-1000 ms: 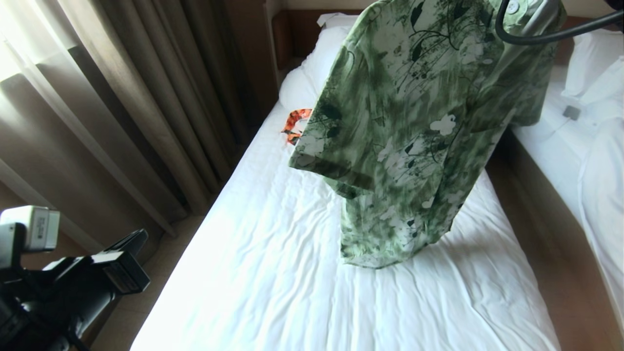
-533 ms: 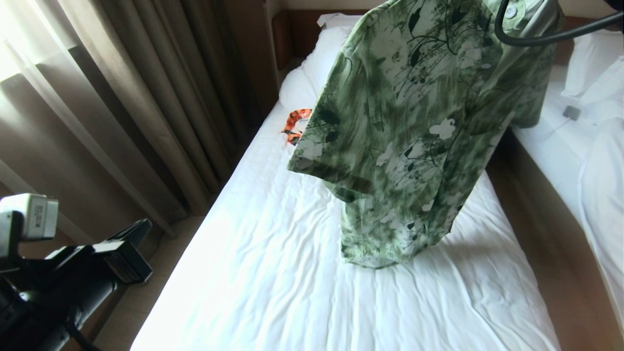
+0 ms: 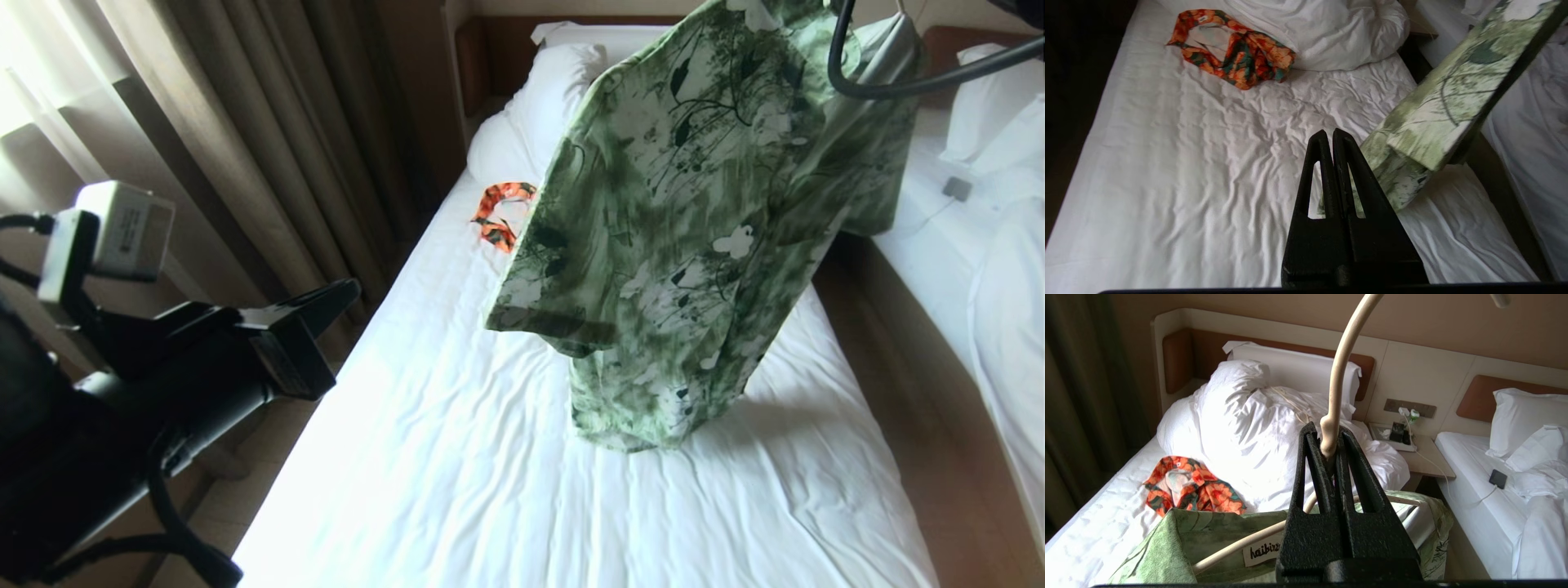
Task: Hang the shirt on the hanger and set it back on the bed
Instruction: Take the clothes hanger out of the clothes
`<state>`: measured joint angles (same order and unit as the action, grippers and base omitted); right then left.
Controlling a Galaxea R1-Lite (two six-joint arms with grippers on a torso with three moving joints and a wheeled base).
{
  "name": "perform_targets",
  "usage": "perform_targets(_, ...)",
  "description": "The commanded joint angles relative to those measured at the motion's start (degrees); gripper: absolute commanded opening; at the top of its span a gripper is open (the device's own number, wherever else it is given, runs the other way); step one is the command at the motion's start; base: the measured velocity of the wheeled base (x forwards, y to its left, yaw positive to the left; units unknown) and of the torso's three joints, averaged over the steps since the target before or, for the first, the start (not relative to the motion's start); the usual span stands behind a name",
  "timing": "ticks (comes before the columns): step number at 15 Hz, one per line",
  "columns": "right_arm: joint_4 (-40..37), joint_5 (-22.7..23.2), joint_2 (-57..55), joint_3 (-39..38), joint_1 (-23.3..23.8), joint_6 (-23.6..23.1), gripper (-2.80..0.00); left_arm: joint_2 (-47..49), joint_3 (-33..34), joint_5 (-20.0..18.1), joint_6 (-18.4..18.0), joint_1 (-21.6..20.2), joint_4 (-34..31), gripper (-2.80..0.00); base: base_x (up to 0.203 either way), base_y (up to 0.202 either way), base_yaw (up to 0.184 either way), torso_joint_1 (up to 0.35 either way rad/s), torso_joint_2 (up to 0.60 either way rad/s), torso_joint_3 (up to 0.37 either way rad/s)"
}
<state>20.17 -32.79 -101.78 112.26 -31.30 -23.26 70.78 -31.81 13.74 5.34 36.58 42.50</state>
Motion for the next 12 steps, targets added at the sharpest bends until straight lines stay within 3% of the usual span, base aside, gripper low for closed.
perform_targets(1,0.11,-0.36,-2.78,0.16,-0.04,-0.12,-2.80,5.07,-6.22,1.84,-0.11,8.97,-1.32,-2.80,0.000,0.000,0.000,0.000,0.00,0.000)
perform_targets(3,0.10,-0.70,-5.11,0.23,0.10,-0.12,-2.80,11.11,-12.53,6.96,-0.21,15.44,-4.31,-2.80,0.000,0.000,0.000,0.000,0.00,0.000)
perform_targets(5,0.14,-0.85,-6.67,0.07,0.18,-0.02,-2.80,18.54,-19.07,11.30,-0.26,19.06,-6.75,-2.80,0.000,0.000,0.000,0.000,0.00,0.000)
perform_targets(10,-0.05,-0.88,-9.58,-3.45,0.11,4.71,-2.80,34.29,-35.60,12.27,-0.44,20.69,-7.95,-2.80,0.000,0.000,0.000,0.000,0.00,0.000)
perform_targets(11,-0.04,-0.87,-10.70,-3.45,0.14,5.90,-2.80,36.67,-38.07,12.19,-0.59,20.83,-7.95,-2.52,0.000,0.000,0.000,0.000,0.00,0.000)
perform_targets(12,-0.04,-0.87,-11.77,-3.45,0.17,6.95,-2.80,38.92,-40.52,12.14,-0.88,20.92,-7.95,0.00,0.000,0.000,0.000,0.000,0.00,0.000)
